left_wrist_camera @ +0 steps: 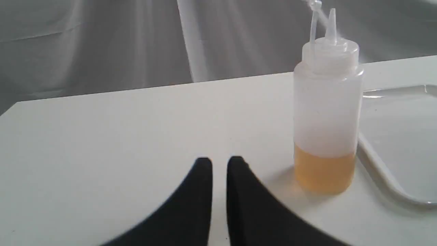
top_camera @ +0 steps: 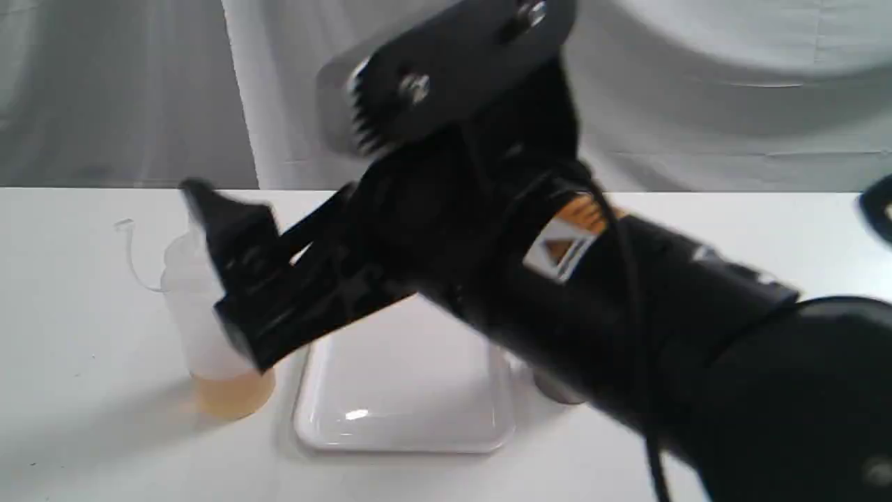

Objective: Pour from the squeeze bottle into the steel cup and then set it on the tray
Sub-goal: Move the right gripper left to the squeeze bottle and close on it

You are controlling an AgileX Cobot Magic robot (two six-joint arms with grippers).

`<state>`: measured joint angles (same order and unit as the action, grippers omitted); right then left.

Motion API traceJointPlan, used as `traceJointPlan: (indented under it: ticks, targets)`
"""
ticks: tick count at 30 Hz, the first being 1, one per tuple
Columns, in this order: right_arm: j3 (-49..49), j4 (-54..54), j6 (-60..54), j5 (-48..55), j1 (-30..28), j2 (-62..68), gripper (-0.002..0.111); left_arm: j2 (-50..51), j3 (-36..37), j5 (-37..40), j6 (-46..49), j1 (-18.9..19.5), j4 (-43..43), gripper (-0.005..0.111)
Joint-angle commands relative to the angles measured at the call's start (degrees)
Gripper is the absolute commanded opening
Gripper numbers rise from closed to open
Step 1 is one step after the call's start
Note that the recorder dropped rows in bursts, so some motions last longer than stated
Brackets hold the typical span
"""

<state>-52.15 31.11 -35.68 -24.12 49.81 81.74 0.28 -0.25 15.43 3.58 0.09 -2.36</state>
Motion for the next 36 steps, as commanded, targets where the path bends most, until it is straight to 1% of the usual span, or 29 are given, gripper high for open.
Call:
traceJointPlan:
  ticks: [1, 4, 7, 13, 18, 26, 30, 32, 36]
  targets:
    - [0.36, -2.45, 3.47, -0.16, 1.03, 3.98, 0.105, -0.29, 0.25, -0.41, -0.1, -0.06, -0.14, 0.008]
    - [0.36, -2.45, 5.4, -0.16, 1.03, 7.57, 0.105, -0.29, 0.25, -0.41, -0.1, -0.06, -0.14, 0.008]
    - [0.36, -2.45, 7.14, -2.97, 1.03, 10.93, 0.105, -0.29, 0.25, -0.41, -0.1, -0.06, -0.14, 0.008]
    - [0.36, -2.8, 10.34, -13.29, 1.03, 16.91, 0.105, -0.29, 0.25, -0.41, -0.1, -0.06, -0.14, 0.008]
    - [0.36, -5.54, 14.98, -18.46, 1.03, 20.21, 0.105, -0.29, 0.25, -0.41, -0.1, -0.06, -0.14, 0.008]
    - [0.36, -12.49, 15.51, -25.08, 0.91, 28.06, 0.105, -0.29, 0.25, -0.41, -0.1, -0.06, -0.14, 0.008]
    - [0.36, -12.6, 15.63, -30.14, 0.69, 31.77, 0.105, -0.29, 0.25, -0.41, -0.1, -0.06, -0.14, 0.008]
    - [-0.39, -12.49, 15.63, -30.98, 0.39, 33.01, 0.105, -0.29, 0.25, -0.41, -0.1, -0.06, -0.14, 0.008]
    - [-4.53, -12.6, 15.63, -28.11, -0.49, 35.57, 0.105, -0.29, 0.25, -0.41, -0.1, -0.06, -0.14, 0.008]
